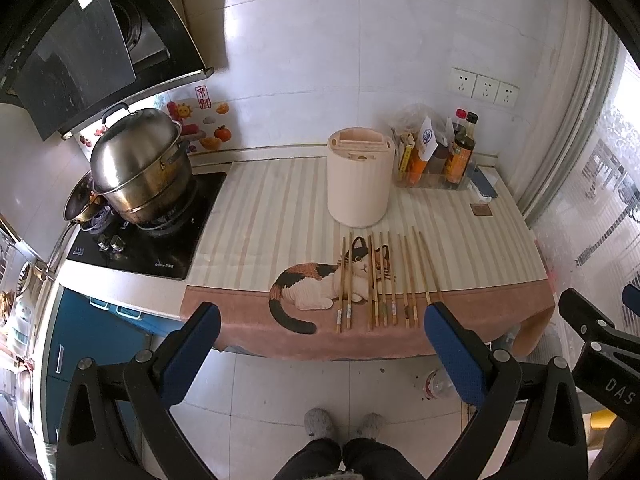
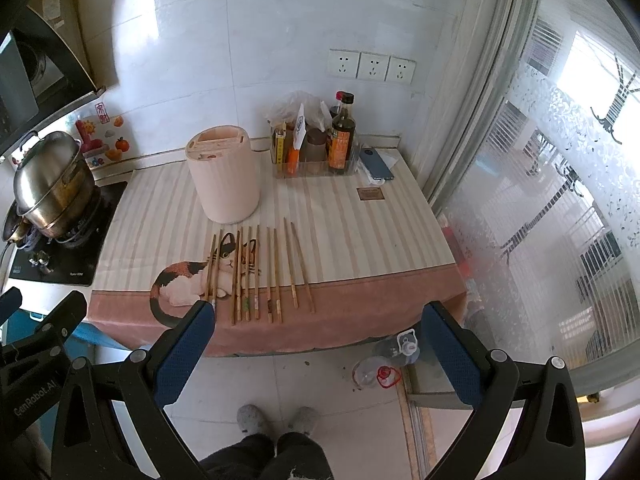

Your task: Organize utensils

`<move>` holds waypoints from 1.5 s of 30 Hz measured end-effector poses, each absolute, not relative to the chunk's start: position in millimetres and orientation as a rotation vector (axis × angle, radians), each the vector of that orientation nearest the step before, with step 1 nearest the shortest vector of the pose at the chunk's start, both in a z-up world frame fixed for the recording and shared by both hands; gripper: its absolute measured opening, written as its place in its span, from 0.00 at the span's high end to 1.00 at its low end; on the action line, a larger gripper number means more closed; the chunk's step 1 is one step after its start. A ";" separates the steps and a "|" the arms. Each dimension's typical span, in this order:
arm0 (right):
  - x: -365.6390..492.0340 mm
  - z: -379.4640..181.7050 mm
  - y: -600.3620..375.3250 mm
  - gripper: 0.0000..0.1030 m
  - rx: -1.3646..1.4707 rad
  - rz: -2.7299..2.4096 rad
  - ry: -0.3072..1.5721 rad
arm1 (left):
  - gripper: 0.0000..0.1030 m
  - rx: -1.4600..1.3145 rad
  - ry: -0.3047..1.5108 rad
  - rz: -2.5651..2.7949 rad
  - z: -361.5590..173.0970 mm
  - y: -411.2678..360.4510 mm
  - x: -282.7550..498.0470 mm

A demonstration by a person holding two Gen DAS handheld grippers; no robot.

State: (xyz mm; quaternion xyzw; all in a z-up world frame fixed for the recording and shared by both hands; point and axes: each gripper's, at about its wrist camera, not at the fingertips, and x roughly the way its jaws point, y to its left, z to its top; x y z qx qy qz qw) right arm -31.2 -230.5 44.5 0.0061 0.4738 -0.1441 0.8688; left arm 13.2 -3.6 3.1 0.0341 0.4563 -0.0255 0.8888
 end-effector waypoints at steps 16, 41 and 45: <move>-30.9 46.8 -227.9 0.00 0.004 -0.298 0.983 | 0.00 0.068 0.934 -0.054 8.0 -3.4 13.8; -28.6 51.5 -227.0 0.00 0.001 -0.296 0.974 | 0.00 0.066 0.928 -0.055 10.8 -3.5 14.0; -27.4 53.7 -225.9 0.00 0.002 -0.296 0.971 | 0.00 0.065 0.925 -0.055 13.6 -4.1 14.0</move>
